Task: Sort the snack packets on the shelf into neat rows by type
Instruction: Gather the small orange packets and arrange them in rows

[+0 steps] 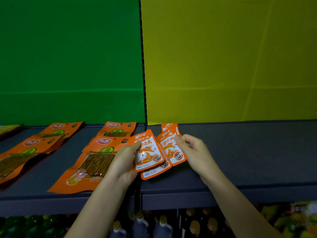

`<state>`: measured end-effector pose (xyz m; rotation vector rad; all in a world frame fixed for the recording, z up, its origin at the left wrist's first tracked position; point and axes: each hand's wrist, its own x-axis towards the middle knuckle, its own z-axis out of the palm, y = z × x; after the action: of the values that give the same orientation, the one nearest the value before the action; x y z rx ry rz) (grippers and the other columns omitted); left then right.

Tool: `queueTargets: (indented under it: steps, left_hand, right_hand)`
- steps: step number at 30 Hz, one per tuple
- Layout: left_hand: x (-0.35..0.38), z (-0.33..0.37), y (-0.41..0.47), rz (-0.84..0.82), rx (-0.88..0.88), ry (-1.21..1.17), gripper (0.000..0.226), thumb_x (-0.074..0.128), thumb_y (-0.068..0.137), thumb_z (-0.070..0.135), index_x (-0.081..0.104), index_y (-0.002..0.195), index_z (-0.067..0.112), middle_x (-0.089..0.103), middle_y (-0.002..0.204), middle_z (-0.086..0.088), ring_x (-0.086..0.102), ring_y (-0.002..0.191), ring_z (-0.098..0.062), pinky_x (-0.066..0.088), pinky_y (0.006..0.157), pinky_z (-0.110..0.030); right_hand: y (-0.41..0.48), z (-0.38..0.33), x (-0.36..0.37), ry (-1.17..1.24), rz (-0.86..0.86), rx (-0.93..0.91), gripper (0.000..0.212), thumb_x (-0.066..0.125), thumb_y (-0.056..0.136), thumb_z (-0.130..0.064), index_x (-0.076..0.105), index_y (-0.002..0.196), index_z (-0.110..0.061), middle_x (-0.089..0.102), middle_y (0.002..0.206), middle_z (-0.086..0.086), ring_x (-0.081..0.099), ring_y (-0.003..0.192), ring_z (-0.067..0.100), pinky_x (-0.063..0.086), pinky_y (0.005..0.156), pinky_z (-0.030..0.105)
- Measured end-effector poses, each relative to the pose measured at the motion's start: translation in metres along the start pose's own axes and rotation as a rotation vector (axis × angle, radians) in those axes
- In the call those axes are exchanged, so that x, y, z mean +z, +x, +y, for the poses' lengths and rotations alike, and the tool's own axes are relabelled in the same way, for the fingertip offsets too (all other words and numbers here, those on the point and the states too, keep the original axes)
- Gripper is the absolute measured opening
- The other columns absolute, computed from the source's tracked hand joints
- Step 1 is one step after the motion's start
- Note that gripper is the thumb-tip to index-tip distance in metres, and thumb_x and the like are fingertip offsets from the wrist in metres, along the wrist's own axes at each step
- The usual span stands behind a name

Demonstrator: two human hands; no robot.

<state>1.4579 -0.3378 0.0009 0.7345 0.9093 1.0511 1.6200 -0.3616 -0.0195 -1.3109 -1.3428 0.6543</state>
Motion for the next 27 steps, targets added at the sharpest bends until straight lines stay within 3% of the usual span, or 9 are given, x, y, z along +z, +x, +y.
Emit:
queueTargets:
  steps: [3, 7, 11, 16, 21, 24, 27]
  left_hand:
    - [-0.004, 0.002, 0.002, 0.007, 0.05, 0.001, 0.017, 0.048, 0.095, 0.017, 0.056, 0.094, 0.002, 0.071, 0.062, -0.01, 0.068, 0.047, -0.019, 0.056, 0.042, -0.033]
    - [-0.004, 0.008, 0.002, 0.022, 0.153, 0.048, 0.012, 0.048, 0.095, 0.016, 0.055, 0.093, 0.006, 0.069, 0.071, -0.008, 0.067, 0.047, -0.016, 0.057, 0.044, -0.03]
    - [-0.001, 0.014, 0.001, 0.004, 0.185, 0.1, 0.011, 0.049, 0.095, 0.015, 0.054, 0.089, 0.009, 0.067, 0.076, -0.007, 0.067, 0.048, -0.014, 0.056, 0.043, -0.027]
    - [0.002, 0.013, 0.004, 0.009, 0.175, 0.109, 0.015, 0.05, 0.094, 0.016, 0.053, 0.105, 0.005, 0.067, 0.08, -0.009, 0.067, 0.054, -0.017, 0.055, 0.043, -0.027]
    - [0.004, 0.011, 0.004, 0.006, 0.168, 0.125, 0.01, 0.05, 0.094, 0.015, 0.053, 0.088, 0.009, 0.066, 0.075, -0.008, 0.066, 0.043, -0.013, 0.054, 0.041, -0.025]
    - [0.006, 0.01, 0.005, -0.007, 0.172, 0.116, 0.009, 0.05, 0.095, 0.015, 0.053, 0.088, 0.009, 0.068, 0.066, -0.006, 0.066, 0.043, -0.013, 0.053, 0.039, -0.025]
    - [0.006, 0.01, 0.006, -0.021, 0.18, 0.114, 0.01, 0.05, 0.094, 0.014, 0.053, 0.086, 0.009, 0.068, 0.055, -0.002, 0.066, 0.042, -0.013, 0.052, 0.037, -0.024]
  right_hand:
    - [-0.005, 0.006, -0.017, -0.076, 0.114, -0.026, 0.036, 0.053, 0.092, -0.03, 0.05, 0.064, -0.008, 0.064, 0.069, 0.014, 0.057, 0.066, 0.013, 0.039, 0.063, 0.03]
    - [-0.022, 0.017, -0.026, -0.242, 0.07, 0.07, 0.04, 0.052, 0.091, -0.036, 0.046, 0.058, -0.015, 0.063, 0.061, -0.004, 0.059, 0.061, 0.006, 0.041, 0.058, 0.026]
    - [-0.025, 0.019, -0.026, -0.346, 0.053, 0.099, 0.039, 0.049, 0.091, -0.042, 0.049, 0.06, -0.019, 0.069, 0.072, -0.002, 0.067, 0.071, 0.008, 0.046, 0.061, 0.023]
    - [-0.03, 0.014, -0.023, -0.601, 0.027, 0.052, 0.044, 0.045, 0.092, -0.045, 0.04, 0.056, -0.021, 0.056, 0.057, -0.008, 0.057, 0.061, 0.001, 0.034, 0.059, 0.018]
    - [-0.035, 0.009, -0.02, -0.849, 0.028, -0.022, 0.046, 0.039, 0.094, -0.047, 0.031, 0.056, -0.022, 0.04, 0.052, -0.006, 0.041, 0.052, 0.005, 0.032, 0.074, 0.026]
    - [-0.037, 0.005, -0.017, -0.939, 0.026, -0.041, 0.046, 0.036, 0.094, -0.048, 0.029, 0.057, -0.023, 0.037, 0.053, -0.007, 0.038, 0.052, 0.006, 0.036, 0.082, 0.028]
    - [-0.037, 0.005, -0.016, -0.951, 0.01, -0.023, 0.046, 0.038, 0.094, -0.047, 0.029, 0.056, -0.024, 0.036, 0.055, -0.008, 0.037, 0.051, 0.004, 0.036, 0.066, 0.021]
